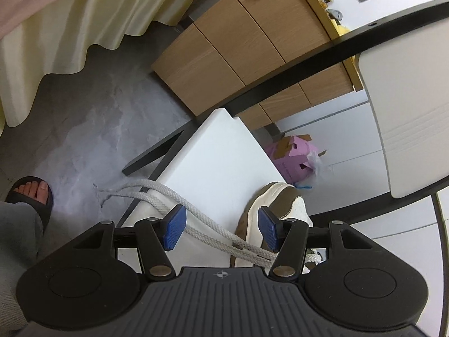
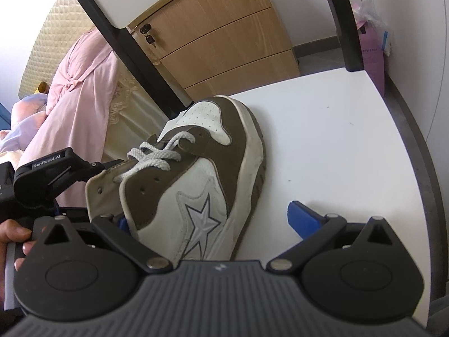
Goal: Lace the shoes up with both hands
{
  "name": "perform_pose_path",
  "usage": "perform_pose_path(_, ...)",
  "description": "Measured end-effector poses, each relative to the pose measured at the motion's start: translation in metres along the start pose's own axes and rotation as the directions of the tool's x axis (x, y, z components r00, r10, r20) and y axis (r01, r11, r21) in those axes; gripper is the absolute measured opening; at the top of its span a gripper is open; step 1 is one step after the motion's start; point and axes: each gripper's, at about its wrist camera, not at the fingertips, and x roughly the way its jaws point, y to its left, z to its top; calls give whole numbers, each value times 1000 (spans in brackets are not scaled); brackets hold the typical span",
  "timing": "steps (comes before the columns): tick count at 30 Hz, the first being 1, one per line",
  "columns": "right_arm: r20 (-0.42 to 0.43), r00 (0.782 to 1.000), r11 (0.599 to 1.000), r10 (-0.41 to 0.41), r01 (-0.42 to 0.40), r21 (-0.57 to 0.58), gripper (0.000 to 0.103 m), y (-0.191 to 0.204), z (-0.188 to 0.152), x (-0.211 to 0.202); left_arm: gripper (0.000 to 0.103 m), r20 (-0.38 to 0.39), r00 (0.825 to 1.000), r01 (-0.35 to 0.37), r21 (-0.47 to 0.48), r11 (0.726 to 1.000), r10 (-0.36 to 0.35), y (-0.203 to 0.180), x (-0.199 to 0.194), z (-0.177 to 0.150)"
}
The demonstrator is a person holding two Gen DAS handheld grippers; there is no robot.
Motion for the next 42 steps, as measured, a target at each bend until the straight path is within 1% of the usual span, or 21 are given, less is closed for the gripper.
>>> perform_pose_path(5,-5,1000,1000,9,-9,10,103,0,1,3,60,2,1000,2,-24,1000,-2,1,7,4)
perform_pose_path(7,-7,1000,1000,16,-16,15,103,-2,1,4,59,15,1000,3,-18,1000,-3,-2,9,7)
perform_pose_path(8,-8,1000,1000,18,-17,14,103,-2,1,4,54,26,1000,3,-12,1000,-2,-3,10,9)
perform_pose_path(10,-11,1000,1000,18,-18,7,103,-2,1,4,50,45,999,1,-3,1000,-1,-6,11,13)
perform_pose_path(11,-11,1000,1000,17,-17,4,103,-2,1,4,43,52,999,-1,-3,1000,1,-7,12,15)
perform_pose_path(12,-10,1000,1000,17,-17,2,103,-3,0,4,40,59,998,0,-5,1000,0,-7,13,17)
perform_pose_path(14,-12,1000,1000,19,-19,4,103,-3,0,3,19,75,997,3,-2,1000,-3,-9,13,22)
perform_pose_path(15,-14,1000,1000,19,-19,5,103,-3,0,3,17,82,997,9,2,1000,-9,-11,11,24)
perform_pose_path(16,-20,1000,1000,24,-24,6,103,-4,0,3,17,85,996,19,0,1000,-19,-13,10,25)
perform_pose_path(18,-9,999,999,48,-48,6,103,-4,0,-1,16,80,994,70,8,997,-71,-19,5,25)
perform_pose_path(20,17,997,998,71,-71,-3,103,-2,1,-10,15,85,990,104,60,993,-109,-30,-2,20)
perform_pose_path(22,57,992,993,115,-114,-20,103,0,2,-21,15,77,985,146,91,985,-153,-39,-7,15)
perform_pose_path(25,115,975,981,188,-181,-67,103,8,4,-37,15,74,967,235,98,967,-242,-49,-18,9)
perform_pose_path(28,162,957,967,240,-220,-131,103,17,6,-50,15,49,931,357,83,931,-361,-58,-28,4)
perform_pose_path(30,184,946,957,267,-238,-165,103,22,8,-56,15,41,901,429,63,901,-432,-63,-34,0)
perform_pose_path(31,189,943,954,275,-243,-176,103,24,9,-58,15,31,887,459,59,887,-461,-66,-36,-2)
perform_pose_path(34,210,933,950,292,-258,-173,103,26,13,-65,15,12,861,506,72,860,-508,-79,-43,-11)
perform_pose_path(35,222,929,950,297,-265,-165,103,26,15,-68,15,1,857,513,75,855,-515,-84,-45,-14)
perform_pose_path(39,281,908,949,311,-284,-136,103,20,21,-82,15,-43,855,519,112,847,-518,-99,-47,-27)
perform_pose_path(42,302,895,945,328,-303,-125,103,14,24,-91,15,-70,846,533,121,837,-529,-109,-47,-34)
